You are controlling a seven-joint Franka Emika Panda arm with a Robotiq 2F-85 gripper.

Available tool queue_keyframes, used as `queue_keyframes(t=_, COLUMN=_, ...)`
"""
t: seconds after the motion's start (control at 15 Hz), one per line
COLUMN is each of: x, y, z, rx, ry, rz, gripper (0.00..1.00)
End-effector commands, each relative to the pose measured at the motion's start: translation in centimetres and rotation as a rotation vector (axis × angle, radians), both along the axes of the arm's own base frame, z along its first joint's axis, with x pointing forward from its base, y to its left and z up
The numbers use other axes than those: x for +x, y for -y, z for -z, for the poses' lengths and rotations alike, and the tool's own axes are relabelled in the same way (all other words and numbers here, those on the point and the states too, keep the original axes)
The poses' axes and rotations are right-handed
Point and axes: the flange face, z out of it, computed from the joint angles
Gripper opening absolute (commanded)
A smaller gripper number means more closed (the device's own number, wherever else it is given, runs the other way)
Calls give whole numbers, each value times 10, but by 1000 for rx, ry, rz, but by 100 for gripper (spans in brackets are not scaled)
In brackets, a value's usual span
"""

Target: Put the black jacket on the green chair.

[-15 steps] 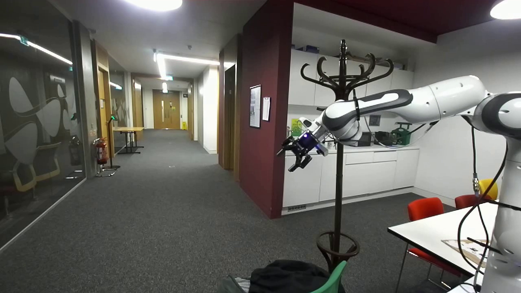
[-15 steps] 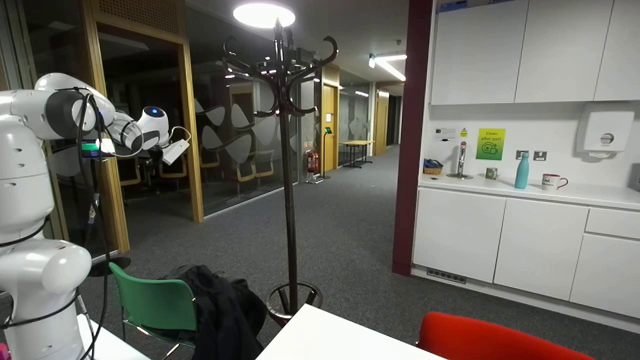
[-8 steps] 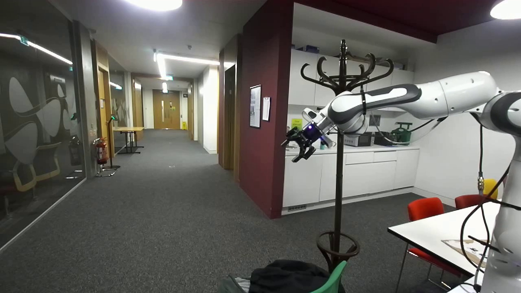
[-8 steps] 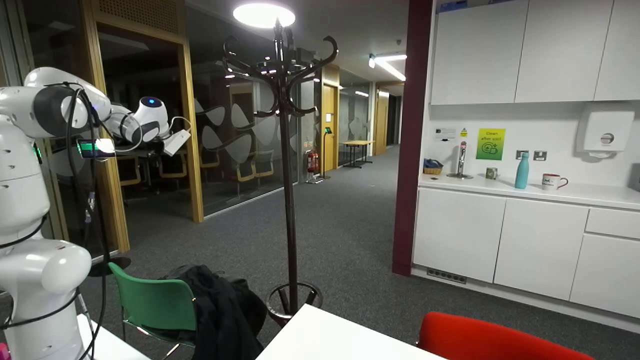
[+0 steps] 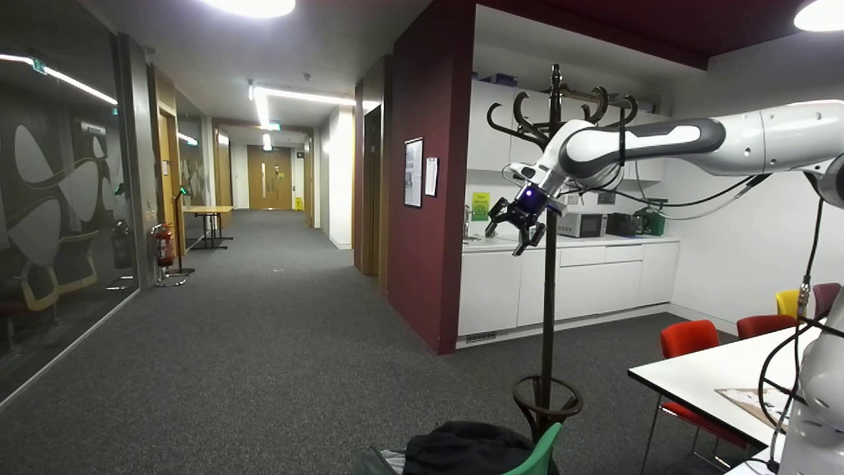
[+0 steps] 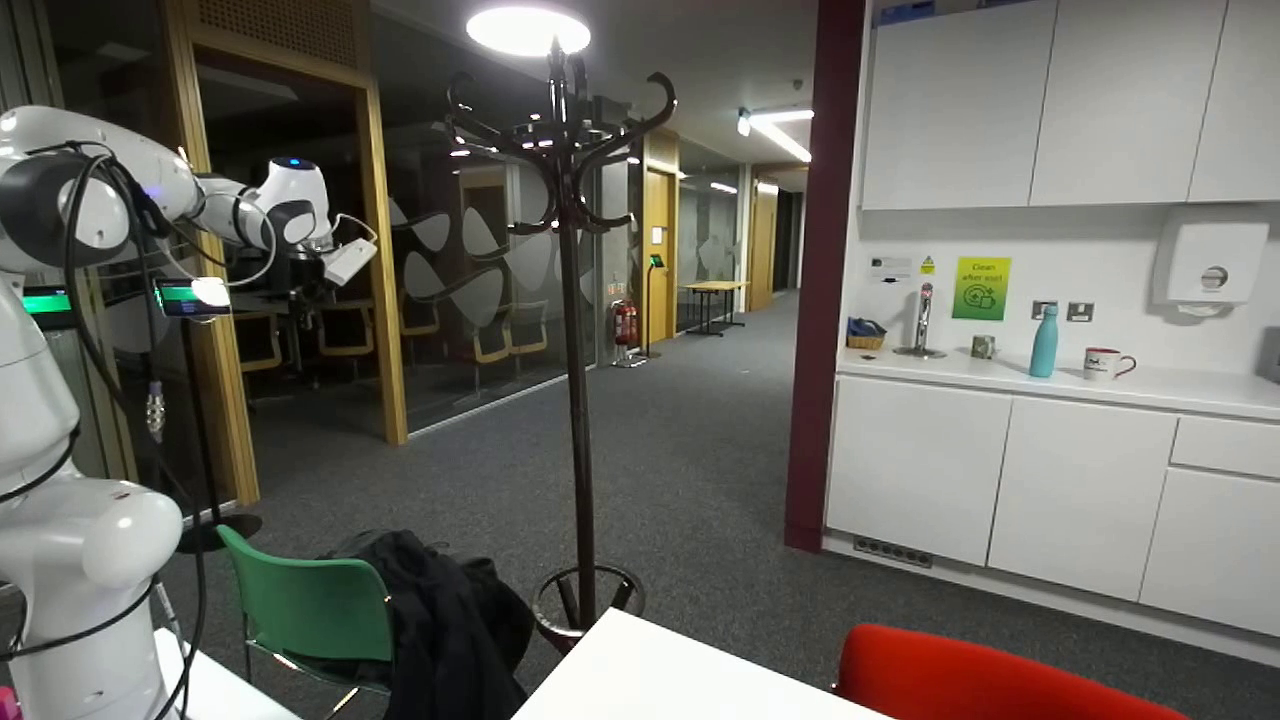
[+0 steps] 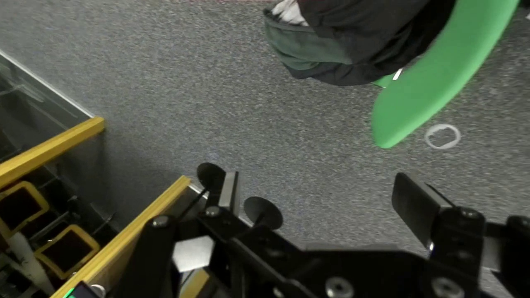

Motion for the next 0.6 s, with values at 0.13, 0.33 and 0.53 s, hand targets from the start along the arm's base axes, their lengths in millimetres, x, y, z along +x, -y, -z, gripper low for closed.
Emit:
queue_keyframes(t=0.13, x=-20, y=27, z=-5, rx=-133, ry=-132, rz=-170, gripper=100)
queue_keyframes(t=0.33, x=-23, y=37, z=-1, rx=-208, ry=-167, rz=-217, gripper=100)
queue_keyframes(t=0.53, x=-20, y=43, z=-2, rx=-241, ry=-137, rz=-159, gripper=100)
